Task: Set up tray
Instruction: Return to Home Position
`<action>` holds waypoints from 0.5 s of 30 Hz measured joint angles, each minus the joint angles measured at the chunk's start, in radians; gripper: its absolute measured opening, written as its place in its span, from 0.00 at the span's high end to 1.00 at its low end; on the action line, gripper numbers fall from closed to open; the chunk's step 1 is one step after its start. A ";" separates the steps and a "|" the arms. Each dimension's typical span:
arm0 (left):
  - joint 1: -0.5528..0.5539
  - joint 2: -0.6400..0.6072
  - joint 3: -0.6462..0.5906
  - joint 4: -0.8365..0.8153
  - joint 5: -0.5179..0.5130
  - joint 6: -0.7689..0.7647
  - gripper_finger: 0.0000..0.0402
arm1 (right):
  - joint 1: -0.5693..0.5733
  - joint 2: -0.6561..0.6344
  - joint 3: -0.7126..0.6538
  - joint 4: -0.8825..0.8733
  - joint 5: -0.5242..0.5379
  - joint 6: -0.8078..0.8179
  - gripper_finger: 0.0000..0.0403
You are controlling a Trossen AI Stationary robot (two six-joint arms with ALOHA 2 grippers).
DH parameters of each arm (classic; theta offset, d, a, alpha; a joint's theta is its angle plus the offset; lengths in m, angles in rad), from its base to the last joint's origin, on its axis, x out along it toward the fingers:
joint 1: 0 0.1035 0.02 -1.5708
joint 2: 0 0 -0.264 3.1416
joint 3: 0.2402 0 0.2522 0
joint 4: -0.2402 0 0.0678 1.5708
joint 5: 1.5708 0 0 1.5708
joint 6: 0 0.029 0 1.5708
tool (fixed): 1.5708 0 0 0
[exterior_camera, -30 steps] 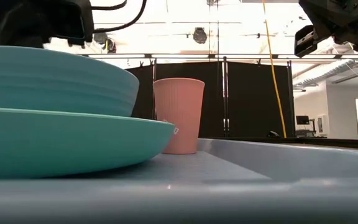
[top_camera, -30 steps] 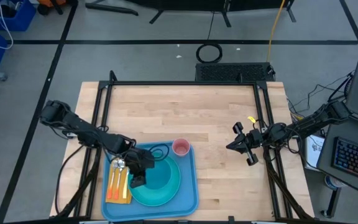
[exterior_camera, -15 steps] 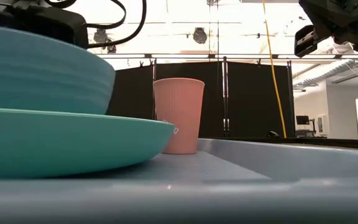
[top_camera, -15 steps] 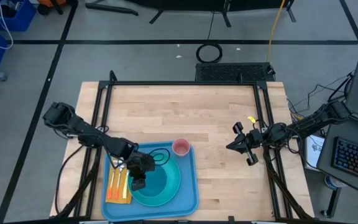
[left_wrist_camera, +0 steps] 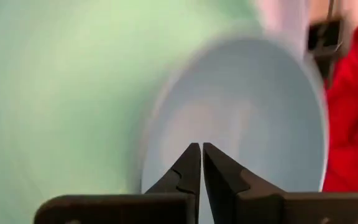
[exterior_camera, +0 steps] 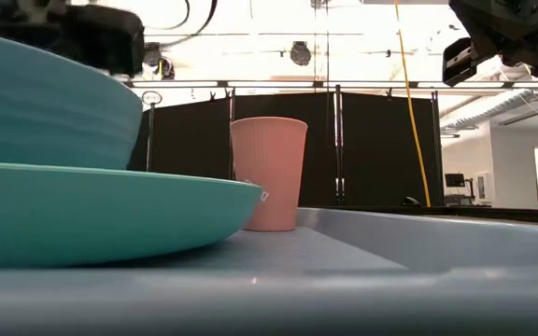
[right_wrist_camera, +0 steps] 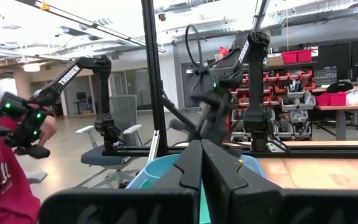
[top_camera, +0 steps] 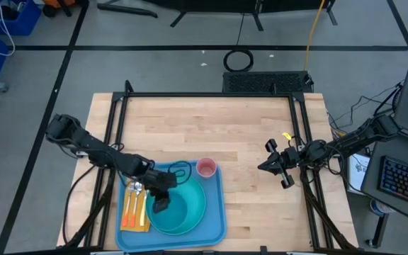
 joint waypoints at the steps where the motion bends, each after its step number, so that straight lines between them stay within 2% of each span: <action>1: 0.000 -0.022 0.000 0.005 -0.037 0.015 0.95 | 0.000 0.000 0.000 0.000 0.000 0.000 1.00; 5: -0.008 -0.127 0.000 -0.020 -0.245 0.072 0.95 | 0.000 0.000 0.000 -0.001 0.000 0.000 1.00; 7: -0.017 -0.185 0.000 -0.036 -0.303 0.082 0.95 | 0.000 0.000 0.000 0.000 0.000 0.000 1.00; 9: -0.027 -0.235 0.000 -0.045 -0.274 0.079 0.95 | 0.000 0.000 0.000 -0.001 0.000 0.000 1.00; 12: -0.057 -0.294 0.000 -0.046 -0.172 0.073 0.97 | 0.000 0.000 0.000 -0.001 0.000 0.000 1.00; 13: -0.071 -0.311 0.000 -0.036 -0.163 0.077 0.98 | 0.000 0.000 0.000 -0.001 0.000 0.000 1.00; 15: -0.100 -0.344 0.000 -0.032 -0.224 0.095 0.99 | 0.000 0.000 0.000 0.000 0.000 0.000 1.00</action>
